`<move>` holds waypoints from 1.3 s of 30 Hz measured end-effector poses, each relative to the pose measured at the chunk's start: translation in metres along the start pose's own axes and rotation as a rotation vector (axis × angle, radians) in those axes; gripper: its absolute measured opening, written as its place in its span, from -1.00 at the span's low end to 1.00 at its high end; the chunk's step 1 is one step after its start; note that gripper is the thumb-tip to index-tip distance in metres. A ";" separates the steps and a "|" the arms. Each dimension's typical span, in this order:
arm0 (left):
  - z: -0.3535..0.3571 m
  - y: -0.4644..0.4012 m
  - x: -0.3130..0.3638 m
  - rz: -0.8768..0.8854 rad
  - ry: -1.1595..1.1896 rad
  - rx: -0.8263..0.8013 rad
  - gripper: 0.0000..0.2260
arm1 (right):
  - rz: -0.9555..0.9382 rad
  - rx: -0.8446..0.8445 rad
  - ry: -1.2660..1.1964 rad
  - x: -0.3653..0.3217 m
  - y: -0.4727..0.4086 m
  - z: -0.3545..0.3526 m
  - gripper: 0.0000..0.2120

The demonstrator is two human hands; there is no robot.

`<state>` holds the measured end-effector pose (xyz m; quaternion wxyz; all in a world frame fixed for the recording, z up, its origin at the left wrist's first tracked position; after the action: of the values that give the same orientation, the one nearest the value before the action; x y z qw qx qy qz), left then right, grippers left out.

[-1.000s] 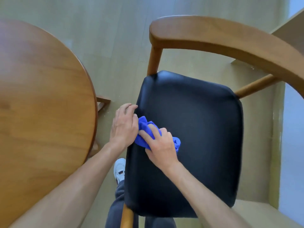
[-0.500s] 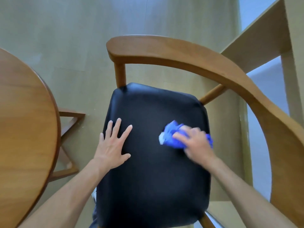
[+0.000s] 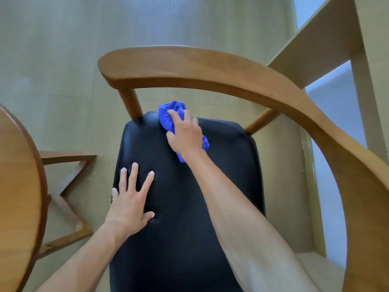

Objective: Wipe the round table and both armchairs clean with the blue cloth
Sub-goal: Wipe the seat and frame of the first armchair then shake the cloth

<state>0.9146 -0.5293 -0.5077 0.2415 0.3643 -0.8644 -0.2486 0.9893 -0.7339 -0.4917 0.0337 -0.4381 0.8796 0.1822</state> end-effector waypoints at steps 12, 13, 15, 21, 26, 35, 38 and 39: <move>0.001 -0.001 -0.002 0.005 0.016 0.016 -0.04 | 0.357 0.077 -0.062 0.180 0.044 -0.033 -0.50; 0.001 -0.001 -0.002 0.002 0.003 0.013 -0.04 | 0.449 0.091 -0.161 0.193 0.060 -0.029 -0.54; 0.001 0.000 0.000 0.003 0.001 0.007 -0.04 | 0.658 0.128 -0.306 0.208 0.085 -0.021 -0.61; -0.002 0.001 0.001 0.003 -0.005 0.024 -0.03 | 1.069 0.086 -0.456 0.233 0.208 0.007 -0.67; 0.000 0.000 0.001 -0.002 0.046 0.039 -0.03 | 1.530 0.066 -0.549 0.209 0.269 0.030 -0.57; 0.000 0.004 -0.008 0.020 0.205 0.129 -0.04 | 0.537 0.013 -0.133 0.043 0.255 0.044 -0.35; 0.001 0.007 -0.006 0.012 0.213 0.121 -0.08 | 0.352 -0.199 -0.146 0.073 0.258 0.039 -0.37; 0.001 0.008 -0.003 0.003 0.198 0.129 -0.13 | 0.311 -0.278 -0.201 0.086 0.258 0.036 -0.38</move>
<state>0.9115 -0.5217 -0.5046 0.3021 0.4006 -0.8511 -0.1548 0.7305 -0.6445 -0.4691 0.0319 -0.2773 0.8952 0.3474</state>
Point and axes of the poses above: each hand's wrist, its own y-axis away from the middle knuckle, its own z-axis out of the palm, x = y × z, the point moved 2 cm from there along -y, towards the middle knuckle, and after that the axes turned 10 degrees about z, right-handed, at the moved point
